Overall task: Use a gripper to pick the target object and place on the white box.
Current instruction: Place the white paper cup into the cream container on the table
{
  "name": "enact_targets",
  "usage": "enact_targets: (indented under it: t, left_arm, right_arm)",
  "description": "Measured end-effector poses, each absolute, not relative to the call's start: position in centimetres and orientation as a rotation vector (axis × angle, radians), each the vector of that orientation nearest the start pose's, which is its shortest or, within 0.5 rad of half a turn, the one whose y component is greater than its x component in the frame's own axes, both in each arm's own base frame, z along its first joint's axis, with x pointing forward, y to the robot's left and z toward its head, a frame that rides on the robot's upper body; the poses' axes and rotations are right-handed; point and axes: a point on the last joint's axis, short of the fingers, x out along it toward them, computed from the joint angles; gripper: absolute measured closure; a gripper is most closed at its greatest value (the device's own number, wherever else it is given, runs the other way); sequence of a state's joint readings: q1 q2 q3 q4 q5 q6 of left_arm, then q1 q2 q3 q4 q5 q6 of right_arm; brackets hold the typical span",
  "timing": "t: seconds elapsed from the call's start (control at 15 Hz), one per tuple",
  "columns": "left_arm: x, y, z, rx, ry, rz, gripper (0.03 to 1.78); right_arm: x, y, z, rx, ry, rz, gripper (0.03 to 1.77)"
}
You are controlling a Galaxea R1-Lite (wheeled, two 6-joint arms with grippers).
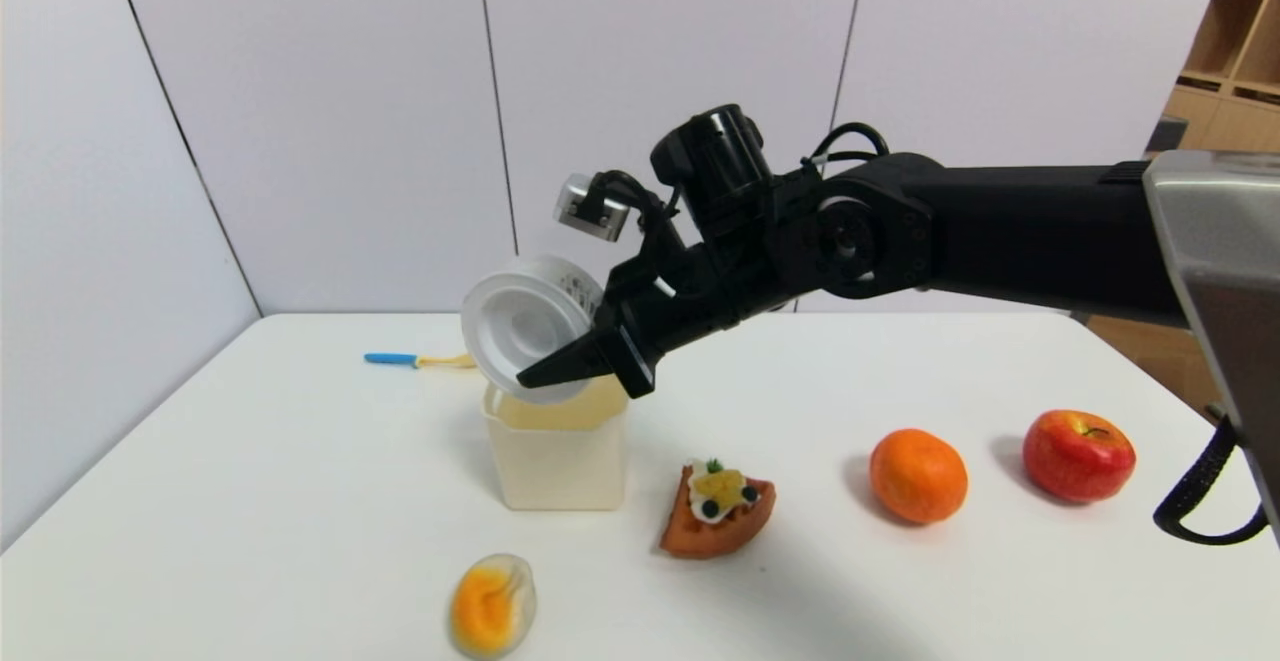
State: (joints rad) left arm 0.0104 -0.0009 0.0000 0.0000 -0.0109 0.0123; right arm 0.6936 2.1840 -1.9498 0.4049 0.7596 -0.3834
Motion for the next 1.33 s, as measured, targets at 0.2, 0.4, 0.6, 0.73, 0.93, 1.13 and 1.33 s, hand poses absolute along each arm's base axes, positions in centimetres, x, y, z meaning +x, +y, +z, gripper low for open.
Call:
enact_targets:
  t: [0.2,0.4,0.6,0.73,0.93,1.13,1.33]
  left_arm:
    - [-2.3,0.0,7.5,0.012,-0.001,0.000,0.12]
    - [-2.3,0.0,7.5,0.012,-0.001,0.000,0.12]
    - [-2.3,0.0,7.5,0.012,-0.001,0.000,0.12]
    - [-2.3,0.0,7.5,0.012,-0.001,0.000,0.12]
    - [-2.3,0.0,7.5,0.012,-0.001,0.000,0.12]
    - [-2.3,0.0,7.5,0.012,-0.001,0.000,0.12]
    - [-2.3,0.0,7.5,0.012,-0.001,0.000,0.12]
  right_arm:
    - [33.3,29.3,21.5,-0.293,0.420,1.450,1.21]
    - [33.9,29.5,20.8,-0.312,0.424,1.405,1.21]
    - [34.0,29.6,20.5,-0.314,0.431,1.404,1.21]
    - [34.0,29.6,20.4,-0.315,0.434,1.406,1.21]
    - [34.1,29.6,20.2,-0.317,0.439,1.406,1.21]
    - [34.1,29.5,20.2,-0.315,0.444,1.400,0.93]
    - [34.1,29.5,20.2,-0.315,0.444,1.399,0.66]
